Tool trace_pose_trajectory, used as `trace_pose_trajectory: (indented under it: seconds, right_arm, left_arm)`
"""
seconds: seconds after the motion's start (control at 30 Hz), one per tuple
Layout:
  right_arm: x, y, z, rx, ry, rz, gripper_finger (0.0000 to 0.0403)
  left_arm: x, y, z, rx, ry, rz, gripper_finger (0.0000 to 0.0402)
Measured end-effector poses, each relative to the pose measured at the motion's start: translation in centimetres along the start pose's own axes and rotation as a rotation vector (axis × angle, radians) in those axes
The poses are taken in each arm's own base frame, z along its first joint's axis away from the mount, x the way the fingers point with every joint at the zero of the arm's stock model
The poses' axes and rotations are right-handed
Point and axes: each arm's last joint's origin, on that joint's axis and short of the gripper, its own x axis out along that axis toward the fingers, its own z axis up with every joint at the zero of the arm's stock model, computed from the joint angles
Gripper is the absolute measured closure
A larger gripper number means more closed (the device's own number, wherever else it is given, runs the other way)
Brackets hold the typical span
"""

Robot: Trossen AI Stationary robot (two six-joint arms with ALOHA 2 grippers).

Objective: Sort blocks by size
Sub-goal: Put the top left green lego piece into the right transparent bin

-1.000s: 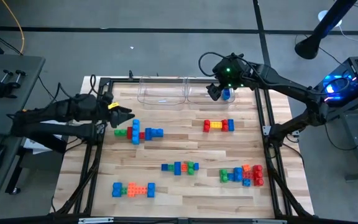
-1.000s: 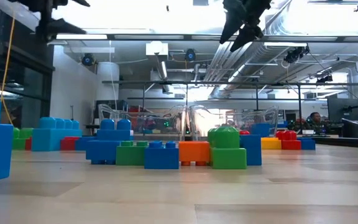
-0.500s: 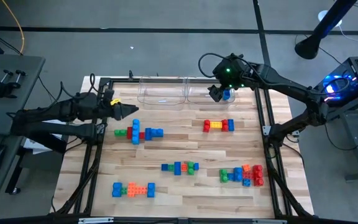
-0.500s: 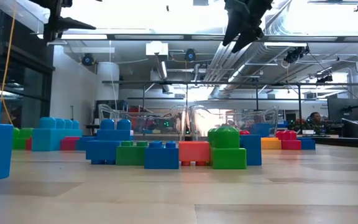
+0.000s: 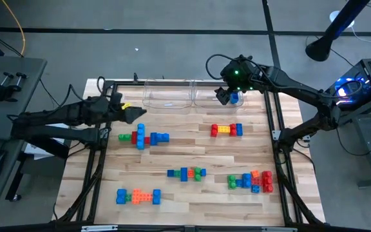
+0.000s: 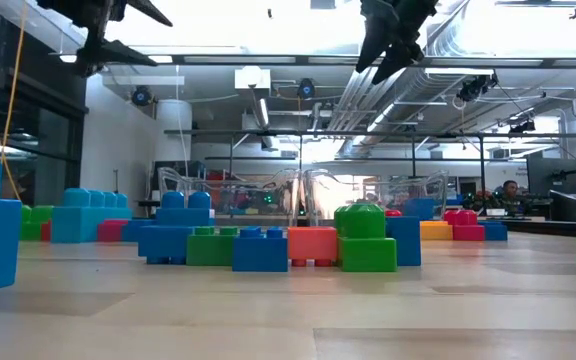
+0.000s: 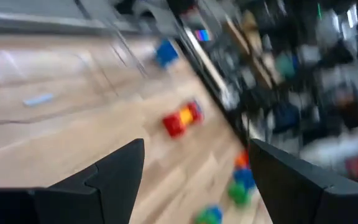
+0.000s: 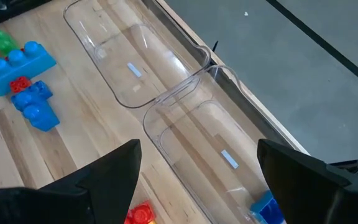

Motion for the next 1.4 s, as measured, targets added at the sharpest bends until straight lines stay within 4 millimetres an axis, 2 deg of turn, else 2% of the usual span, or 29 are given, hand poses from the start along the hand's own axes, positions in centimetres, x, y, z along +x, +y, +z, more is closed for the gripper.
trace_pose_trajectory:
  seconds: [0.1, 0.17, 0.3, 0.43, 0.57, 0.97, 1.13, 1.4]
  right_arm:
    - [0.0, 0.0, 0.1, 0.005, -0.015, 0.002, 0.0084]
    - [0.0, 0.0, 0.3, 0.007, -0.028, 0.004, 0.0084]
    - [0.0, 0.1, 0.4, 0.031, -0.042, 0.006, 0.0084]
    - [0.0, 0.1, 0.4, 0.032, -0.043, 0.006, 0.0084]
    - [0.0, 0.1, 0.6, 0.034, -0.058, 0.008, 0.0084]
    - [0.0, 0.1, 0.7, 0.035, -0.067, 0.01, 0.0084]
    - [0.0, 0.1, 0.6, 0.035, -0.067, 0.01, 0.0084]
    - [0.0, 0.1, 0.6, 0.035, -0.065, 0.02, 0.0084]
  left_arm:
    - [1.0, 0.0, -0.8, 0.185, 0.151, -0.034, 0.0129]
    - [1.8, 0.6, -1.8, 0.274, 0.288, 0.008, 0.0129]
    - [2.9, 2.9, -4.2, 0.376, 0.628, 0.238, 0.0129]
    - [3.2, 4.9, -5.9, 0.382, 0.897, 0.514, 0.0129]
    - [4.1, 5.7, -6.6, 0.405, 0.988, 0.689, 0.0129]
    - [8.5, 7.9, -9.0, 0.735, 1.307, 0.761, 0.0129]
    - [10.1, 9.2, -9.6, 0.792, 1.392, 0.774, 0.0129]
    - [11.5, 10.9, -10.3, 0.734, 1.489, 0.812, 0.0132]
